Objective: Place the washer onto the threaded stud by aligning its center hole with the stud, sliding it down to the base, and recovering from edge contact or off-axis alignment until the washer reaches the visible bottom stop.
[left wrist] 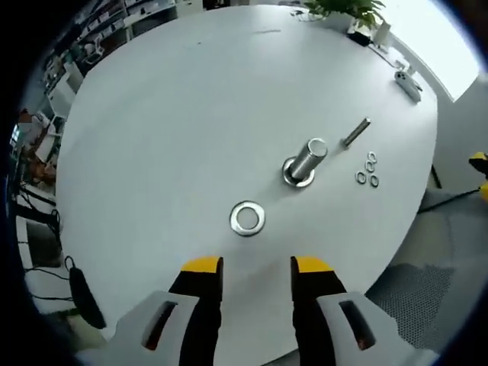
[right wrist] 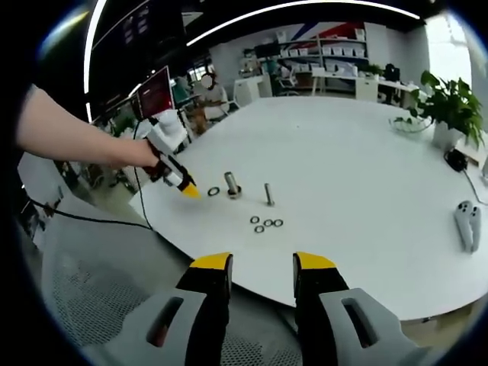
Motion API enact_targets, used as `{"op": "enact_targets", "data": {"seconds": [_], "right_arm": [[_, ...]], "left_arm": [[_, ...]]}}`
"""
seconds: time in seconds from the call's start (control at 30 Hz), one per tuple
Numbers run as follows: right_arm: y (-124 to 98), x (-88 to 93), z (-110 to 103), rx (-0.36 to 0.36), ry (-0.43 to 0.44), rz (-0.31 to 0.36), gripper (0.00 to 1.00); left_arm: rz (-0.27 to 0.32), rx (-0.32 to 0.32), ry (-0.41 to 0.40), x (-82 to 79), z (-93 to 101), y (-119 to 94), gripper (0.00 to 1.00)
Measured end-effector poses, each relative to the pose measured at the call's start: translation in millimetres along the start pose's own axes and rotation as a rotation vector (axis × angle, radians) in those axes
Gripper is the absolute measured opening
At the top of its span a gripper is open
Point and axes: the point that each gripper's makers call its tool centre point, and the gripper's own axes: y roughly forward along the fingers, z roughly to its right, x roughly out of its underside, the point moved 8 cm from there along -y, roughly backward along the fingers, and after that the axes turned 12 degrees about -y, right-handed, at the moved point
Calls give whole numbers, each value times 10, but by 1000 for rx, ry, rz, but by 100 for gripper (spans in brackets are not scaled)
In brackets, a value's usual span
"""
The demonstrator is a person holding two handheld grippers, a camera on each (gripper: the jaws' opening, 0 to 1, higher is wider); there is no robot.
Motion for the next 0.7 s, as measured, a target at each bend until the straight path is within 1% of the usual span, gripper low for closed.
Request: {"op": "enact_targets", "data": {"seconds": [0.1, 0.2, 0.27, 0.33, 0.43, 0.5, 0.53, 0.57, 0.6, 0.63, 0.7], "right_arm": [[-10, -2, 13, 11, 5, 7, 34], [-8, 2, 24, 15, 6, 6, 34], [-7, 6, 25, 16, 7, 4, 34], [-11, 10, 30, 21, 12, 2, 34], [-6, 18, 31, 21, 13, -4, 34], [-10, 13, 40, 28, 16, 3, 34], [-11, 12, 43, 28, 19, 4, 34], [-11, 13, 44, 30, 18, 3, 34], [-11, 14, 44, 30, 16, 3, 34], [-10, 15, 45, 31, 14, 1, 34], [-9, 10, 47, 32, 16, 3, 34]], "left_arm": [[-27, -9, 17, -32, 53, 82, 35], [-30, -18, 51, -103, 95, 160, 36], [-26, -36, 55, -157, 57, 204, 37], [-29, -58, 29, -195, -7, 247, 38], [-35, -55, 22, -212, -4, 267, 38], [-50, -52, 41, -225, -1, 315, 38], [-59, -61, 49, -223, 6, 327, 38], [-44, -81, 81, -246, -4, 317, 38], [-44, -69, 63, -241, 20, 313, 37], [-39, -72, 38, -249, 26, 308, 37], [-40, -72, 36, -264, 24, 320, 37]]}}
